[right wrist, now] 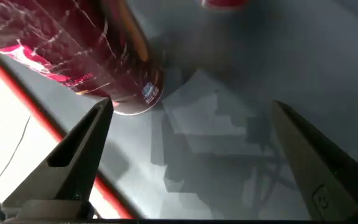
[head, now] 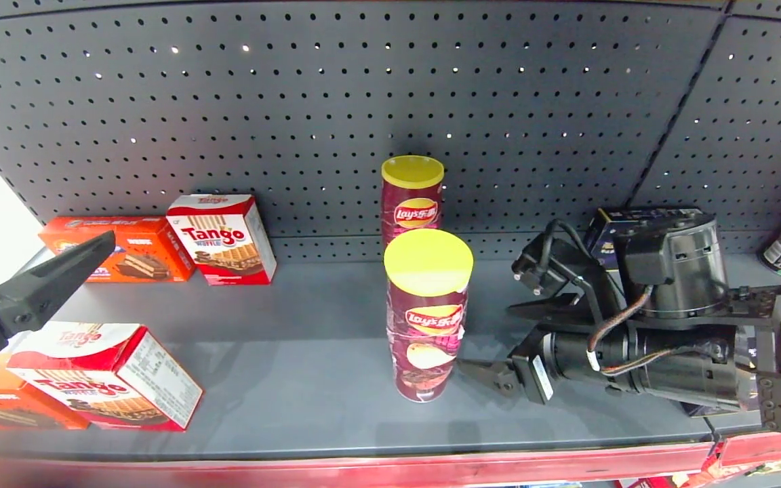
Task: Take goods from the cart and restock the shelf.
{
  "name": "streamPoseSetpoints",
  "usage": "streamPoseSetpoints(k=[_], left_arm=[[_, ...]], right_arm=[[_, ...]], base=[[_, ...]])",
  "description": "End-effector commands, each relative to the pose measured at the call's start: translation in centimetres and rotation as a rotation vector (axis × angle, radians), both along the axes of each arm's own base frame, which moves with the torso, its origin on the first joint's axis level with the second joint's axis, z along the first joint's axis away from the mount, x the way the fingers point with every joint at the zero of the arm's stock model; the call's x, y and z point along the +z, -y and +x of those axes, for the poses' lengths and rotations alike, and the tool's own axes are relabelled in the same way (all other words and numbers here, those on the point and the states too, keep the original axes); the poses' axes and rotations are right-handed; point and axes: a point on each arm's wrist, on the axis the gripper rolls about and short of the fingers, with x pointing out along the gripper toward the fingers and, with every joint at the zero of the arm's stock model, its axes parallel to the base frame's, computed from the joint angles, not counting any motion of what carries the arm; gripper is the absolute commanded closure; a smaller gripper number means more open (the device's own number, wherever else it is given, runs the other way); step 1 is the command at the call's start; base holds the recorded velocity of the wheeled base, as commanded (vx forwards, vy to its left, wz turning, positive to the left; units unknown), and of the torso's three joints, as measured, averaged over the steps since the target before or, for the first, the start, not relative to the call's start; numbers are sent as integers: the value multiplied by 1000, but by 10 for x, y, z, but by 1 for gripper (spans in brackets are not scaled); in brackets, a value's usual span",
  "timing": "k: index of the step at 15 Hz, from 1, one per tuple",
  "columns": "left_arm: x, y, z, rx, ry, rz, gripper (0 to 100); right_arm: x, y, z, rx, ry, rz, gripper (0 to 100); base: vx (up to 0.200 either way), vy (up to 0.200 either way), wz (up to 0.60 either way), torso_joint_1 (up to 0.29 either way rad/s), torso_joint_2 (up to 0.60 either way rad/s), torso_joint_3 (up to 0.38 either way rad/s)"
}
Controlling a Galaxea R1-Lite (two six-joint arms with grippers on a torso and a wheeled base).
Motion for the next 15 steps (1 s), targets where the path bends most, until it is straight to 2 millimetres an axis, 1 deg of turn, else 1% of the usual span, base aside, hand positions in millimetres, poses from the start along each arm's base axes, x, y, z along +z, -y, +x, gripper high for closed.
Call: streamPoseSetpoints(k=[1, 2, 4, 6, 8, 10, 12, 15], left_arm=[[0, 0, 0, 2, -1, 0, 0], [0, 0, 0, 2, -1, 0, 0], [0, 0, 0, 1, 1, 0, 0], [0, 0, 0, 1, 1, 0, 0], [0, 0, 0, -1, 1, 0, 0], [0, 0, 0, -1, 1, 0, 0], [0, 0, 0, 1, 1, 0, 0], [0, 0, 0, -1, -1, 0, 0]], right_arm=[[-3, -2, 3, -2, -4, -4, 0], [-3, -2, 3, -2, -4, -4, 0], [-3, 8, 3, -28, -5, -5, 0], [-1, 10, 6, -39, -1, -1, 0], [-2, 7, 9, -40, -2, -2, 0], [-4, 1, 14, -33, -3, -3, 0], [-5, -5, 15, -19, -3, -3, 0], [-6, -6, 13, -27, -3, -11, 0]], base=[[0, 0, 0, 0, 0, 0], [0, 0, 0, 0, 0, 0], [0, 0, 0, 0, 0, 0], [0, 0, 0, 0, 0, 0], [0, 0, 0, 0, 0, 0], [0, 0, 0, 0, 0, 0], [0, 0, 0, 0, 0, 0], [0, 0, 0, 0, 0, 0]])
